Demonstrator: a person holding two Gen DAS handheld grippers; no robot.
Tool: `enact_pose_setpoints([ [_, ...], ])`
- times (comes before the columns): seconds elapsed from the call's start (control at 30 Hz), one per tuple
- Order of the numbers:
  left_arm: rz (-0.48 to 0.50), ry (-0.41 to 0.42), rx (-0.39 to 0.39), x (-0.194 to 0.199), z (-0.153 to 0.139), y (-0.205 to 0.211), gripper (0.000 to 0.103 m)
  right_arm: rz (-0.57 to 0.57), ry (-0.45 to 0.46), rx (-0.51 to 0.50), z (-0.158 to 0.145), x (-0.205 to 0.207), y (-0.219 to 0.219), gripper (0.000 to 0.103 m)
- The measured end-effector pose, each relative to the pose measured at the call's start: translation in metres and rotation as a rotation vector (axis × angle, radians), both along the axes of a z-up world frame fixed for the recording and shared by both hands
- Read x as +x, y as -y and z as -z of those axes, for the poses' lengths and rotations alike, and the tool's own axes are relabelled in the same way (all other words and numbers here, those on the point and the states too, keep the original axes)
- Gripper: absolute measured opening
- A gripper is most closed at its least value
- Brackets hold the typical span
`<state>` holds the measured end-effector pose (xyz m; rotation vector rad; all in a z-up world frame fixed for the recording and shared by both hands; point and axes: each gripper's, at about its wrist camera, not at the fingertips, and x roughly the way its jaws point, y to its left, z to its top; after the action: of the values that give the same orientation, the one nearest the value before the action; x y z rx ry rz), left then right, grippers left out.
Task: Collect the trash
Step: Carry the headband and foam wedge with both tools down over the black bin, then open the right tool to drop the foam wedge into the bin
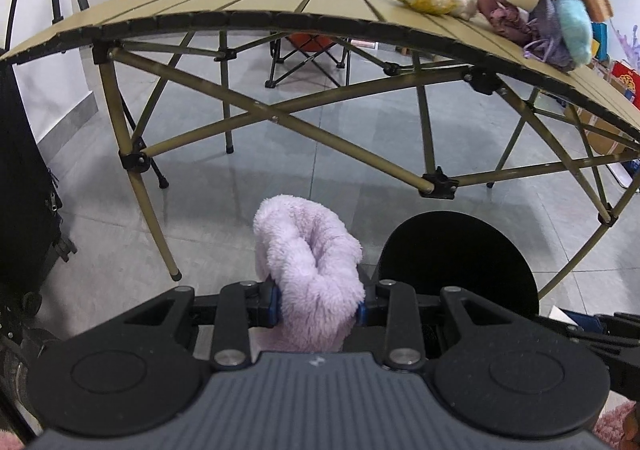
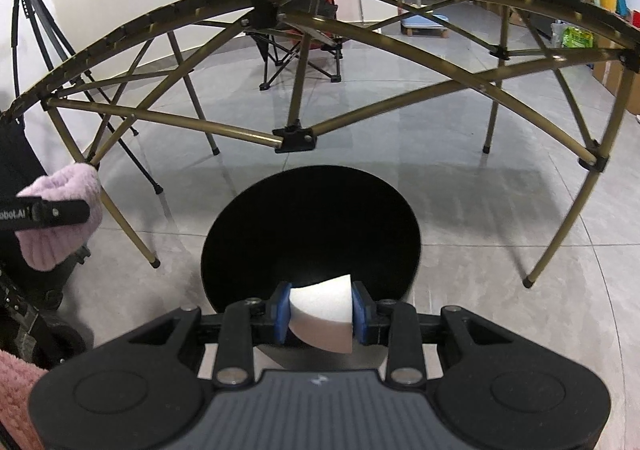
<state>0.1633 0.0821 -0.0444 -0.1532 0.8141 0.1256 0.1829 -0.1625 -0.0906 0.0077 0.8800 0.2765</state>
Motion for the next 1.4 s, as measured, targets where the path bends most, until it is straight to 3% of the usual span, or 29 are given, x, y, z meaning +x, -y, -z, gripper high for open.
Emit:
enact_pose_setpoints([
  [0.73,-0.078,-0.054,-0.041,0.025,0.015,-0.033,0.032,-0.049,-0.100,-0.023,0.027,0.073,-0.053,0.030],
  [1.4,-0.091,-0.062,-0.050,0.027,0.018,-0.041,0.031,-0.003,-0.181,-0.029,0.053,0.099,-0.055,0.034],
])
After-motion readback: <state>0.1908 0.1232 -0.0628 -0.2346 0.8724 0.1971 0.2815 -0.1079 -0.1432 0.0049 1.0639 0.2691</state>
